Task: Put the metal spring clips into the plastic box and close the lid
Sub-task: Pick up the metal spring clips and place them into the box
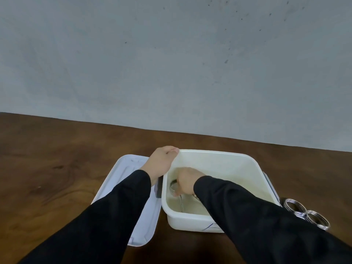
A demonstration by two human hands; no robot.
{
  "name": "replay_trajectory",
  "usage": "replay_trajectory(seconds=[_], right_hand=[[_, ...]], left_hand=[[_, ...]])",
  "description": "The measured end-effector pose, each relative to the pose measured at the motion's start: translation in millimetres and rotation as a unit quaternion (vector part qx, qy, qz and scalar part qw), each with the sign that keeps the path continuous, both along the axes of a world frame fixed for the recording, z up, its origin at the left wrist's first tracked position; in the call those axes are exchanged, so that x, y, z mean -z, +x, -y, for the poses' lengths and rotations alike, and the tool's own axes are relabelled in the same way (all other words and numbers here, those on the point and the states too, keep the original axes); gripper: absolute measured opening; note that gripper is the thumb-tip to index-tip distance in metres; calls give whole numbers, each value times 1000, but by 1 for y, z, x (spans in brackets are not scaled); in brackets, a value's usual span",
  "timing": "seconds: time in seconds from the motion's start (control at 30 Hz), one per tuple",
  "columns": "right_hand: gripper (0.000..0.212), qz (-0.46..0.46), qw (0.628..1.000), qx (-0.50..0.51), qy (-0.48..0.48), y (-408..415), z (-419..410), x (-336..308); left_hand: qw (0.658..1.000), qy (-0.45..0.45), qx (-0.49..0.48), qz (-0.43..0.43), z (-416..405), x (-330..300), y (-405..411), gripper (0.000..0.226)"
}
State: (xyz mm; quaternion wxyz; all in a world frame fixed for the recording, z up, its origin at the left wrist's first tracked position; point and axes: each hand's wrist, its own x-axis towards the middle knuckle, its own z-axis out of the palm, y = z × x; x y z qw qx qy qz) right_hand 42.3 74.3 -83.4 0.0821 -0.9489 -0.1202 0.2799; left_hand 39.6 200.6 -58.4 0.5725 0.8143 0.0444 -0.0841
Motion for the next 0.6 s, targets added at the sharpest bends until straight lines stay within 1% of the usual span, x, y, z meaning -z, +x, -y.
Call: replay_trajectory(seconds=[0.07, 0.1, 0.17, 0.23, 0.3, 0.33, 0.37, 0.4, 0.43, 0.53, 0.6], right_hand=[[26, 20, 999, 0, 40, -5, 6, -7], [26, 34, 998, 5, 61, -7, 12, -15], [32, 84, 989, 29, 120, -10, 29, -38], [32, 163, 964, 74, 196, -13, 57, -65], [36, 252, 929, 141, 231, -14, 101, -87], [37, 277, 913, 182, 239, -14, 128, -94], [37, 287, 902, 220, 235, -16, 157, -98], [36, 283, 901, 250, 213, -18, 185, -98], [35, 265, 909, 275, 170, -22, 211, -95], [34, 146, 939, 310, 13, -40, 267, -70], [36, 90, 942, 317, -56, -54, 292, -51]], left_hand=[[1000, 2, -1, 5, -1, 2, 1, 35], [1000, 3, -3, 9, -2, 4, 2, 33], [1000, 6, -5, 17, -4, 8, 4, 30], [1000, 8, -10, 22, -5, 10, 7, 31], [1000, 3, -19, 20, -3, 11, 9, 32], [1000, -4, -21, 19, -2, 11, 8, 31], [1000, -10, -22, 20, -1, 11, 7, 30], [999, -15, -21, 20, 0, 10, 6, 30], [999, -17, -19, 20, 0, 9, 5, 30], [999, -3, -21, 24, 0, 8, 5, 29], [999, 4, -23, 25, 1, 8, 6, 26]])
